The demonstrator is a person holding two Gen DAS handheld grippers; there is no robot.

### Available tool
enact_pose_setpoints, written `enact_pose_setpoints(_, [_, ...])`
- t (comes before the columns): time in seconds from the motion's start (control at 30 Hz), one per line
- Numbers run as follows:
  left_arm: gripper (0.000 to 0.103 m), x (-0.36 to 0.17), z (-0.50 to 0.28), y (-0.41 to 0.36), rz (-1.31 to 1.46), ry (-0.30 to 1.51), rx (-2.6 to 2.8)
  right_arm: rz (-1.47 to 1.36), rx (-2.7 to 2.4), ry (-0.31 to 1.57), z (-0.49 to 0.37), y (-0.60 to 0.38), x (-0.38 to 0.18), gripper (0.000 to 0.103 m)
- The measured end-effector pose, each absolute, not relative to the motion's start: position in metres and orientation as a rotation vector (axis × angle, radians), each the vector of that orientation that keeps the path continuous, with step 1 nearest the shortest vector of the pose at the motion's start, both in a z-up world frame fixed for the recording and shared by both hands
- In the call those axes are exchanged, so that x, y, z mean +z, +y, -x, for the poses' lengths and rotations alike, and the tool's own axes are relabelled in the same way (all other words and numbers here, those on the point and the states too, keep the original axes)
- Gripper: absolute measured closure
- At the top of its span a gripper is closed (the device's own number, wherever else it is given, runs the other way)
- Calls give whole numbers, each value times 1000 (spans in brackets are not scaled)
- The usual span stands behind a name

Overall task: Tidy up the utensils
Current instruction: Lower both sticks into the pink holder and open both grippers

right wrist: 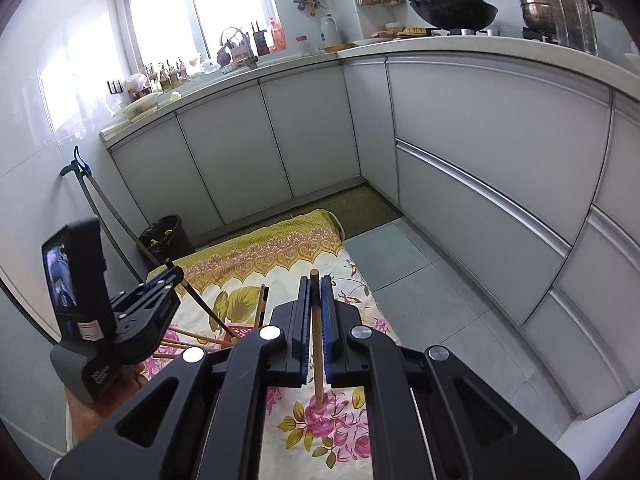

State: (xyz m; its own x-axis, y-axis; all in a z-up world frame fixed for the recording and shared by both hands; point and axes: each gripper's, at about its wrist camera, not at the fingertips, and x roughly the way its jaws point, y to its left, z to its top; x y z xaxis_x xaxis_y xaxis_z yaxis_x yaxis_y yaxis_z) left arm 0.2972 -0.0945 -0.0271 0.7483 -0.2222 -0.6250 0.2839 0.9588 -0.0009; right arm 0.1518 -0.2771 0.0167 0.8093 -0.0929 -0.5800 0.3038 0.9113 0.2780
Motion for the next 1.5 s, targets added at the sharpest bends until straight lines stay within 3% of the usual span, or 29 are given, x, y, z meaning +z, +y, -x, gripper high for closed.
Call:
enact_pose_setpoints(0.1, [95, -34, -296, -94, -101, 672, -262, -373, -222, 594, -151, -278, 15, 98])
enact_pose_setpoints(0.17, [87, -29, -291, -92, -94, 663, -264, -378, -219, 594, -152, -279, 17, 98])
enact_pose_setpoints(0.27, [65, -10, -278, -87, -86, 615, -271, -380, -210, 585, -149, -276, 21, 98])
enact_pose_setpoints(0.47, [60, 26, -231, -68, -98, 526, -279, -378, -170, 560, -143, -259, 40, 98])
enact_pose_setpoints(0.53, [45, 31, -210, -57, -103, 491, -265, -385, -149, 545, -141, -252, 49, 98])
enact_pose_setpoints(0.6, [39, 27, -191, -43, -112, 479, -253, -393, -128, 531, -141, -245, 59, 98])
enact_pose_setpoints(1.03, [39, -72, -160, 38, -50, 700, -206, -363, -90, 460, -183, -197, 92, 98])
enact_pose_setpoints(1.5, [39, -104, -170, 49, -78, 714, -170, -316, -148, 509, -259, -176, 26, 98])
